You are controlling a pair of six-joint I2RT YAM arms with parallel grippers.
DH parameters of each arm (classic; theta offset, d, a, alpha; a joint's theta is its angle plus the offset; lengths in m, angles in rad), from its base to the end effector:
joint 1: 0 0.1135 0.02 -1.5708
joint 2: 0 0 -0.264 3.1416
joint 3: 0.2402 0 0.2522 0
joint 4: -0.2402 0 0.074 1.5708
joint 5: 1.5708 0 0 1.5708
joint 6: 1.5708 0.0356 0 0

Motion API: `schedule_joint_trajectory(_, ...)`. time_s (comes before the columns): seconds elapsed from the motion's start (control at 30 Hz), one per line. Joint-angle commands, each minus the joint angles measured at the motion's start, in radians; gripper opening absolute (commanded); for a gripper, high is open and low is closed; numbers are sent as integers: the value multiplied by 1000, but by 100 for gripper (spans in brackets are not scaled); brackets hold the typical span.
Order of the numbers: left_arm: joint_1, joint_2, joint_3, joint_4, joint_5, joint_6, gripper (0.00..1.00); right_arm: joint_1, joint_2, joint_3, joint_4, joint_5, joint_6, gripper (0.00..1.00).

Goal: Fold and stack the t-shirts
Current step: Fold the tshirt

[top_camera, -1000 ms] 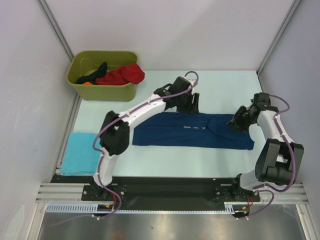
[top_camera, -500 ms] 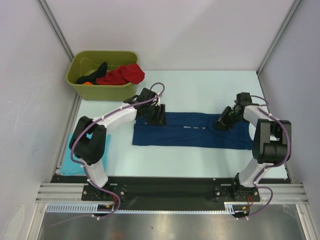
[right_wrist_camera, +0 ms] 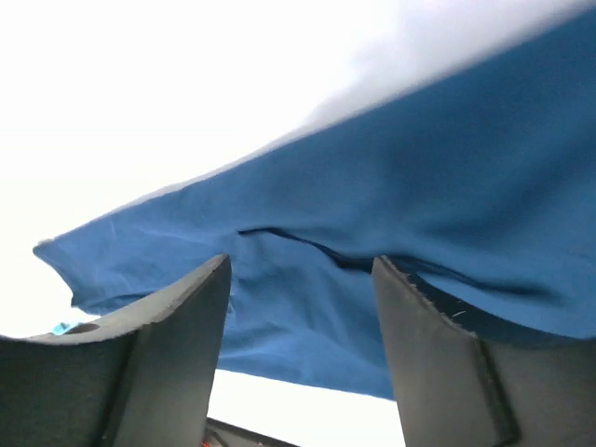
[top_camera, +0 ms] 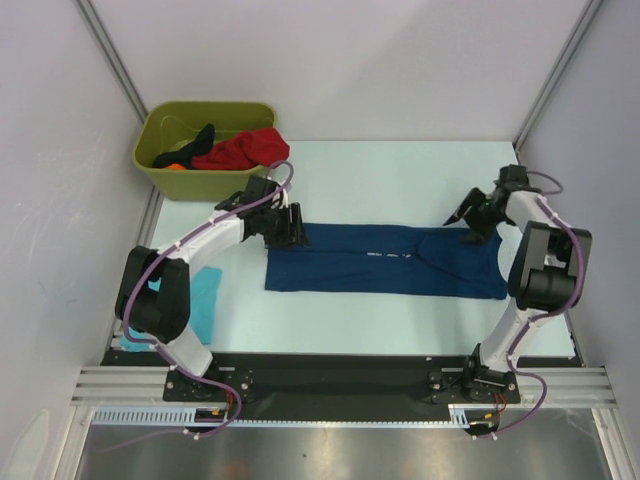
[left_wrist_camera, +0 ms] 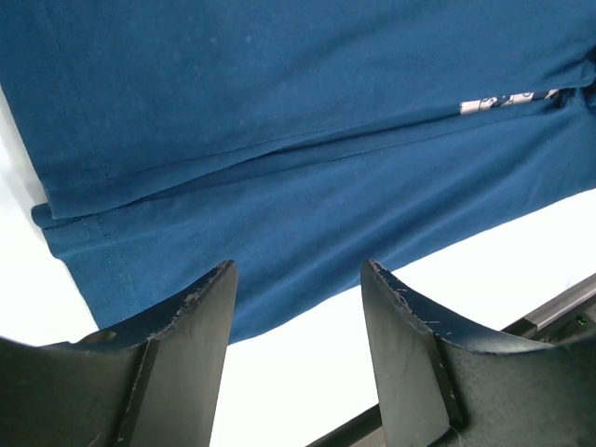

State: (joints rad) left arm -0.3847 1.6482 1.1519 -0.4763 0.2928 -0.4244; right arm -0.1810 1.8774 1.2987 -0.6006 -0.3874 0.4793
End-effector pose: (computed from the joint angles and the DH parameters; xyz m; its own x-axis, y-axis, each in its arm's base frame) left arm 0.3162 -0.1391 0.2235 -0.9080 -0.0577 -0.4150 0.1493 0.8808 -0.4493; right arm 0.3746 -0.0549 0.1826 -0.7953 0.5796 -0.1775 0.4414 0.7544 0.4858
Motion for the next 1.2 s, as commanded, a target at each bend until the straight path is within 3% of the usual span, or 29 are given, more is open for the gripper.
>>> schedule_joint_trajectory(0.0, 21, -33, -17, 34, 31, 23, 62, -98, -121, 40, -88, 107, -97, 70)
schedule_joint_trajectory(0.2, 73, 67, 23, 47, 69, 12, 61, -210, -16, 128, -122, 143, -136, 65)
schedule_joint_trajectory(0.27, 78, 110, 49, 41, 75, 10, 61, -222, 38, 152, -126, 151, -156, 54)
schedule_joint_trajectory(0.37, 83, 142, 68, 18, 82, 13, 61, -227, 77, 197, -125, 162, -174, 46)
schedule_joint_trajectory(0.9, 87, 56, 22, -51, 31, 42, 60, -230, 256, 318, -108, 219, -257, 40)
schedule_joint_trajectory(1.1, 99, 30, 17, -73, -3, 41, 60, -203, 293, 350, -87, 266, -281, 26)
schedule_joint_trajectory(1.17, 99, 32, 22, -79, -7, 41, 60, -181, 328, 379, -91, 294, -294, 13)
